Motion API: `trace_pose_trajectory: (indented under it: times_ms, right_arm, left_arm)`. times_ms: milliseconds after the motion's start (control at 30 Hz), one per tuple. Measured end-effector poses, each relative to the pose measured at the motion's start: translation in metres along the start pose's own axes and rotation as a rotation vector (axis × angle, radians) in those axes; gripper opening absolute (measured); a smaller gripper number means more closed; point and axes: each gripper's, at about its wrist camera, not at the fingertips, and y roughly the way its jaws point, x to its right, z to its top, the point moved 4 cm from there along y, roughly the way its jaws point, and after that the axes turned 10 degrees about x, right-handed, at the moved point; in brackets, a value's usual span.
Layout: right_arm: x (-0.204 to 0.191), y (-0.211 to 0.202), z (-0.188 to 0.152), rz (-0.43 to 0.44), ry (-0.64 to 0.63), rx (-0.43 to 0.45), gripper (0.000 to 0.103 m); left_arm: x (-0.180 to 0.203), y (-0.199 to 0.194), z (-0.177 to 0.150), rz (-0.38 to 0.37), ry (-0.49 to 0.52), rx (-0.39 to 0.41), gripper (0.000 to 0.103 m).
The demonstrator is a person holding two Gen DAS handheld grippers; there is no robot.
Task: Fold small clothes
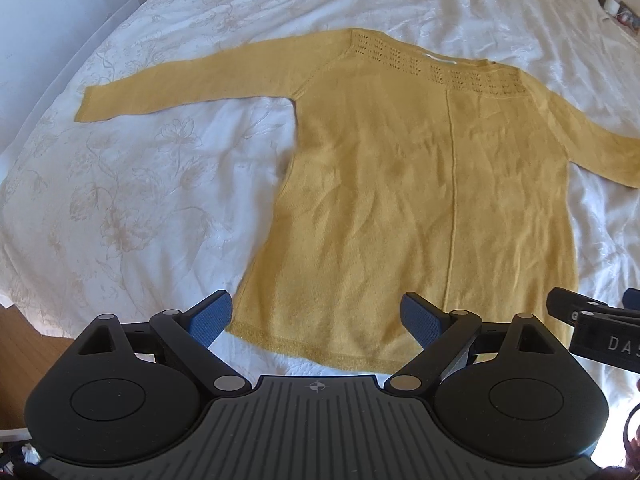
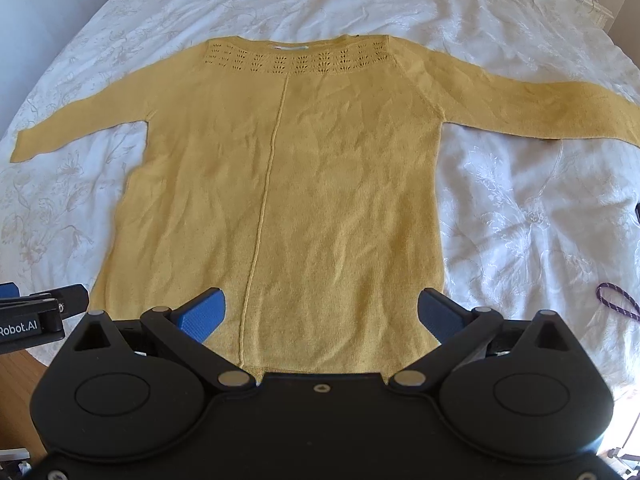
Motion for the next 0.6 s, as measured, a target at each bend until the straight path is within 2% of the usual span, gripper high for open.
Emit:
trace_pose_trajectory:
  times_ms: [167, 333, 467, 600]
  right_arm:
    - [-0.006, 0.011, 0.029, 0.006, 0.016, 0.030, 0.102]
    - [0.003, 0.016, 0.057, -0.007, 0.042, 0.105, 0.102]
    - [0.030, 0.015, 0.077, -0.023, 0.104, 0.198, 0.102]
    - [0.073, 0.024, 0.089, -0.094, 0.161, 0.212, 0.102]
  left_arm:
    - [-0.004, 0.018, 0.036, -0.019, -0.003, 0.046, 0.092]
    - [0.000, 0.029, 0.073, -0.041, 0.017, 0.139, 0.092]
    - [0.014, 0.037, 0.098, -0.070, 0.080, 0.188, 0.092]
    - [0.029, 0.043, 0.118, -0.078, 0.109, 0.197, 0.092]
